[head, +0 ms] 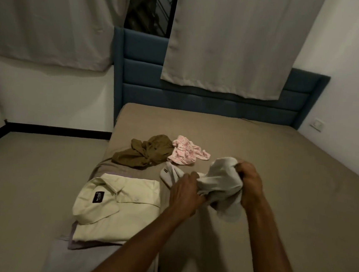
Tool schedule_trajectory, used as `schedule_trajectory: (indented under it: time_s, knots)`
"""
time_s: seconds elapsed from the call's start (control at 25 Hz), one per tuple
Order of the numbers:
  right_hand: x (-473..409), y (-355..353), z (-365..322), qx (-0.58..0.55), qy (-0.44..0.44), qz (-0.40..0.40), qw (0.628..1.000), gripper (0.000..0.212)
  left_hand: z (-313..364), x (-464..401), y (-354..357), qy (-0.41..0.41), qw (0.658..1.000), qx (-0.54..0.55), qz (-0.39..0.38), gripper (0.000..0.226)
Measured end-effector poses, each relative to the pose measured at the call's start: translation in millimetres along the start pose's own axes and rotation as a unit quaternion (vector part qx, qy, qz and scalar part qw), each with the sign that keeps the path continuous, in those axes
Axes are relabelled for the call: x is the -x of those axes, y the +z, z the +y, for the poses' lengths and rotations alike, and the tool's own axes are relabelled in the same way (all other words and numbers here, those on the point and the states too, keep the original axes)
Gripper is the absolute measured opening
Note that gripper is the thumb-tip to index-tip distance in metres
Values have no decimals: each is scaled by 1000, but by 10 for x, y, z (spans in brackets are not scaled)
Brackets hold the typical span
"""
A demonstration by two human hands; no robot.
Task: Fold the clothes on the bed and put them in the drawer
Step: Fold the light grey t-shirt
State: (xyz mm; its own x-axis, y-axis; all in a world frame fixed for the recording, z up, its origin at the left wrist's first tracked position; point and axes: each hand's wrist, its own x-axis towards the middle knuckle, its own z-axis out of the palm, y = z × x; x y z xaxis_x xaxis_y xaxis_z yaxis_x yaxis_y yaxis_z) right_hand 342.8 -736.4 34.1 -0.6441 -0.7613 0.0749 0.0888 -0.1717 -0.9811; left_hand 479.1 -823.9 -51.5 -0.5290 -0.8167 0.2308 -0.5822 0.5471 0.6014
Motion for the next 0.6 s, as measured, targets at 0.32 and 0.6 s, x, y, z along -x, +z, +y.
schedule_trajectory:
  time_s: [0.32,0.6]
  knots:
    - [966,-671,-1749,55,-126,-13,990,24,756,600,-1090,81,934,301,-174,62]
    - [1356,-957,-1843,234,-118,25,965,24,900,1085,-1294,-16,937,194,-289,90]
